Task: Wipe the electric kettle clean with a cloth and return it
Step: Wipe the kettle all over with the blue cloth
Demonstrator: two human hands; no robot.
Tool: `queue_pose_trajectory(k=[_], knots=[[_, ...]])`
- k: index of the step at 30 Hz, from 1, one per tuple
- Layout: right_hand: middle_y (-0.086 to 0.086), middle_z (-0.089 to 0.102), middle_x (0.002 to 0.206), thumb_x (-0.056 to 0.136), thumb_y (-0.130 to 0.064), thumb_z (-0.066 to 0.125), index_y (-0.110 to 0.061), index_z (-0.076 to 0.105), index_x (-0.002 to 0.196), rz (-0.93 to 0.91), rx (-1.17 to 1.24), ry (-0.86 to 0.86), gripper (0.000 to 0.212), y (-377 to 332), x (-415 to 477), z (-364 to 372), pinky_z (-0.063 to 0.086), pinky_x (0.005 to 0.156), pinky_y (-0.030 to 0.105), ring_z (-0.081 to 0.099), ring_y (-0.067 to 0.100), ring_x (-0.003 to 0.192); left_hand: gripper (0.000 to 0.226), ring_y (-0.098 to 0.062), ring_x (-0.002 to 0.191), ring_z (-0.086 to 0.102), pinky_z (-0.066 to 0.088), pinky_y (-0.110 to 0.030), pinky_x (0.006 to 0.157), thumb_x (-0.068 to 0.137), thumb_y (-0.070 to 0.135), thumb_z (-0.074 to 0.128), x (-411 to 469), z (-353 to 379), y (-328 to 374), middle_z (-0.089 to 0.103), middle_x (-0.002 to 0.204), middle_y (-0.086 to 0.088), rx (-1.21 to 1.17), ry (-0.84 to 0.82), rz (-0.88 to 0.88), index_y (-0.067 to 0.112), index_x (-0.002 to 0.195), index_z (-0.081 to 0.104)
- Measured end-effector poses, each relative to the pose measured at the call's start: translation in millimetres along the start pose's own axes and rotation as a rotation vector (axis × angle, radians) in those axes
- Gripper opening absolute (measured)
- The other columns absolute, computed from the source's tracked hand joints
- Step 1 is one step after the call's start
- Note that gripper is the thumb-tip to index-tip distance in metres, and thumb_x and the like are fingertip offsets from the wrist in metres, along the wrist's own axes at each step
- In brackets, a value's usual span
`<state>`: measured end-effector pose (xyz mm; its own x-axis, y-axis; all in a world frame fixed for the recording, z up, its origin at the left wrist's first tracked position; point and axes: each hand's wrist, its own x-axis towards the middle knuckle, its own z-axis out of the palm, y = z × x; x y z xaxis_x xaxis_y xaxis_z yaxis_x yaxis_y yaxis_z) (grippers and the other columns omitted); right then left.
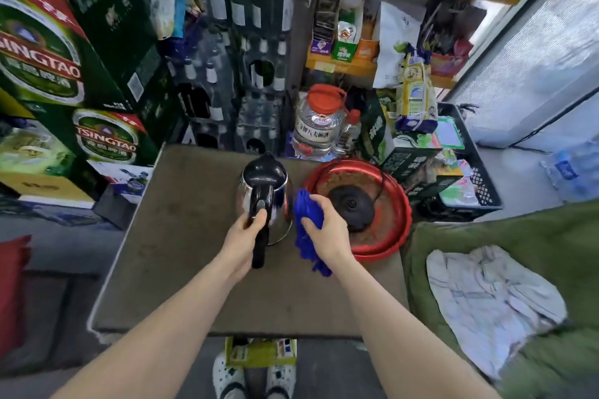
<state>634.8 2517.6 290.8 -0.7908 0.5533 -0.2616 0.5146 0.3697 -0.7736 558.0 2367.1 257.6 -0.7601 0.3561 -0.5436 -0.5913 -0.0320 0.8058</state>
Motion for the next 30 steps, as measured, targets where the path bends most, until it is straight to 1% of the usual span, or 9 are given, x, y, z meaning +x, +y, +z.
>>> queue_pose_trajectory(k=[5,8,12,15,17,20,25,28,30], knots=[[-0.01,0.06,0.12,0.096,-0.019,0.066,-0.028,0.049,0.133,0.039,0.04,0.063,0.042,10.4,-2.1,-1.4,0.052,0.091,0.032,0.061,0.014,0.109,0.021,-0.012,0.103,0.061,0.042,-0.028,0.099,0.097,0.031,0.06,5.1,3.2,-19.4,0.07,0.102,0.0,0.114,-0.025,-0.012,0.016,0.112,0.064],[-0.014,0.058,0.12,0.095,-0.019,0.067,-0.026,0.05,0.129,0.002,0.069,0.097,0.039,3.8,-2.4,-4.7,0.044,0.088,0.021,0.056,0.006,0.108,0.027,-0.014,0.097,0.061,0.045,-0.023,0.081,0.095,0.034,0.061,0.5,7.4,-19.6,0.069,0.102,0.0,0.24,0.003,-0.002,0.012,0.111,0.065],[-0.01,0.058,0.124,0.092,-0.023,0.069,-0.029,0.051,0.124,-0.099,0.11,0.109,0.037,-14.0,-0.8,-5.6,0.045,0.095,0.024,0.056,0.006,0.113,0.031,-0.015,0.085,0.06,0.046,-0.013,0.06,0.097,0.034,0.059,-10.8,2.9,-17.5,0.068,0.101,-0.004,0.444,0.008,-0.057,0.008,0.111,0.066],[-0.007,0.054,0.123,0.092,-0.026,0.069,-0.029,0.053,0.122,-0.168,0.12,0.072,0.034,-32.5,-2.3,-2.6,0.042,0.092,0.015,0.053,-0.002,0.109,0.055,-0.02,0.102,0.064,0.05,-0.023,0.083,0.092,0.058,0.052,-22.4,-4.0,-6.9,0.066,0.119,-0.007,0.625,0.157,0.064,0.012,0.12,0.063],[-0.006,0.052,0.122,0.094,-0.032,0.066,-0.027,0.054,0.122,-0.201,0.142,0.036,0.031,-45.6,-5.8,3.7,0.04,0.091,0.013,0.05,-0.005,0.109,0.047,-0.01,0.1,0.064,0.049,-0.021,0.086,0.091,0.065,0.046,-34.1,-1.4,8.0,0.068,0.109,0.004,0.523,0.186,0.167,0.027,0.11,0.066],[-0.004,0.054,0.124,0.102,-0.035,0.054,-0.024,0.057,0.121,-0.215,0.223,-0.04,0.023,-65.2,-14.7,17.8,0.041,0.1,0.024,0.052,0.004,0.113,0.024,-0.003,0.091,0.066,0.049,-0.014,0.074,0.096,0.044,0.055,-49.0,9.1,33.5,0.071,0.101,0.009,0.214,0.047,0.147,0.027,0.108,0.066],[-0.015,0.066,0.118,0.102,-0.049,0.038,-0.036,0.06,0.124,-0.093,0.341,-0.182,0.034,-66.8,-14.2,38.5,0.045,0.106,0.035,0.059,0.009,0.118,0.009,-0.027,0.101,0.07,0.057,-0.047,0.091,0.094,0.023,0.064,-49.9,-8.0,41.8,0.075,0.105,-0.007,-0.007,0.176,0.087,0.019,0.1,0.068],[-0.012,0.065,0.113,0.1,-0.034,0.053,-0.03,0.059,0.12,-0.06,0.284,-0.027,0.022,-53.6,-8.1,45.4,0.051,0.097,0.032,0.061,0.01,0.105,0.005,-0.029,0.099,0.069,0.056,-0.046,0.091,0.095,0.021,0.063,-43.3,-26.3,36.4,0.073,0.098,-0.004,-0.125,0.273,0.049,0.02,0.093,0.068],[0.0,0.058,0.127,0.099,-0.022,0.056,-0.019,0.055,0.131,-0.086,0.102,0.143,0.033,-43.7,-0.3,44.8,0.047,0.101,0.031,0.058,0.015,0.11,0.007,-0.031,0.102,0.068,0.055,-0.045,0.092,0.093,0.027,0.064,-30.0,-43.1,30.1,0.071,0.095,-0.002,-0.072,0.428,0.123,0.025,0.087,0.066]])
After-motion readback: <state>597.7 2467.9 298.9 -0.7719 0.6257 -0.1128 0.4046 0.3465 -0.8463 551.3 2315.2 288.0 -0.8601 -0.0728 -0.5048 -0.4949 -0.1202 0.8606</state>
